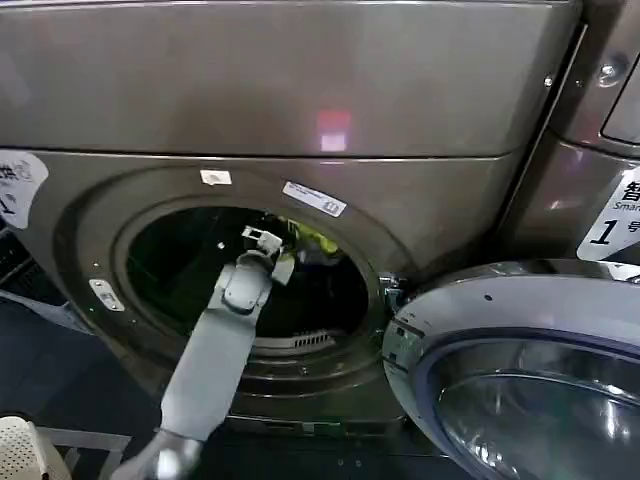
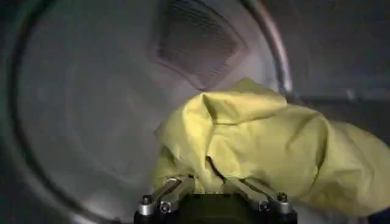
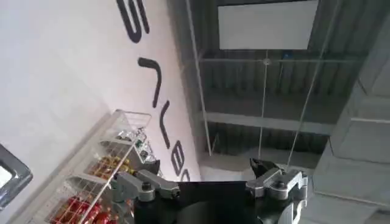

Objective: Grasp the clothes from the dryer.

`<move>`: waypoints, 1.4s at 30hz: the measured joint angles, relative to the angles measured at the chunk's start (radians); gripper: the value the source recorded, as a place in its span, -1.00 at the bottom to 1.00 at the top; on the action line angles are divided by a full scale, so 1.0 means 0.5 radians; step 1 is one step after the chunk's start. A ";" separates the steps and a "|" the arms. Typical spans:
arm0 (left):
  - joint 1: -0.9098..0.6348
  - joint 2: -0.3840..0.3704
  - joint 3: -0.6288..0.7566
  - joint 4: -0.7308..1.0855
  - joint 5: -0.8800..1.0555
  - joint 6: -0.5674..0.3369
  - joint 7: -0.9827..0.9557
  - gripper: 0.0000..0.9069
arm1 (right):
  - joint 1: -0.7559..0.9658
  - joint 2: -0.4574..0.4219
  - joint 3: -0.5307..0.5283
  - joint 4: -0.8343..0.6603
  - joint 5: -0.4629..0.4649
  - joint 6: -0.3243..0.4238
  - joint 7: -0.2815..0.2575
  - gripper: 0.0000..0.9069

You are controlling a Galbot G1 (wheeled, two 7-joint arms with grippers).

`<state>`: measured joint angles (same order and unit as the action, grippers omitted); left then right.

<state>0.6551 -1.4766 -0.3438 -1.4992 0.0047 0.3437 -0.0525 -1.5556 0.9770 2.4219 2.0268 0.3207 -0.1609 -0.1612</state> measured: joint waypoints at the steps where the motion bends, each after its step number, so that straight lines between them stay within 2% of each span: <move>1: 0.026 -0.009 -0.015 -0.029 -0.049 -0.004 -0.023 -1.00 | 0.002 0.003 -0.001 0.001 0.000 0.000 -0.001 1.00; 7: 0.201 -0.080 -0.095 -0.206 -0.227 -0.025 -0.099 -1.00 | 0.008 0.015 -0.004 0.010 0.013 0.000 -0.006 1.00; 17: 0.468 -0.164 -0.171 -0.464 -0.247 0.008 -0.079 -1.00 | 0.020 0.023 -0.008 0.013 0.012 -0.005 0.017 1.00; 42: 0.663 -0.196 -0.213 -0.672 -0.220 0.040 -0.034 -1.00 | 0.039 0.040 -0.031 0.041 -0.058 -0.087 0.039 1.00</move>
<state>0.9867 -1.5746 -0.4504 -1.8353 -0.1054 0.3639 -0.0694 -1.5362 0.9968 2.4065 2.0475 0.2915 -0.2046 -0.1417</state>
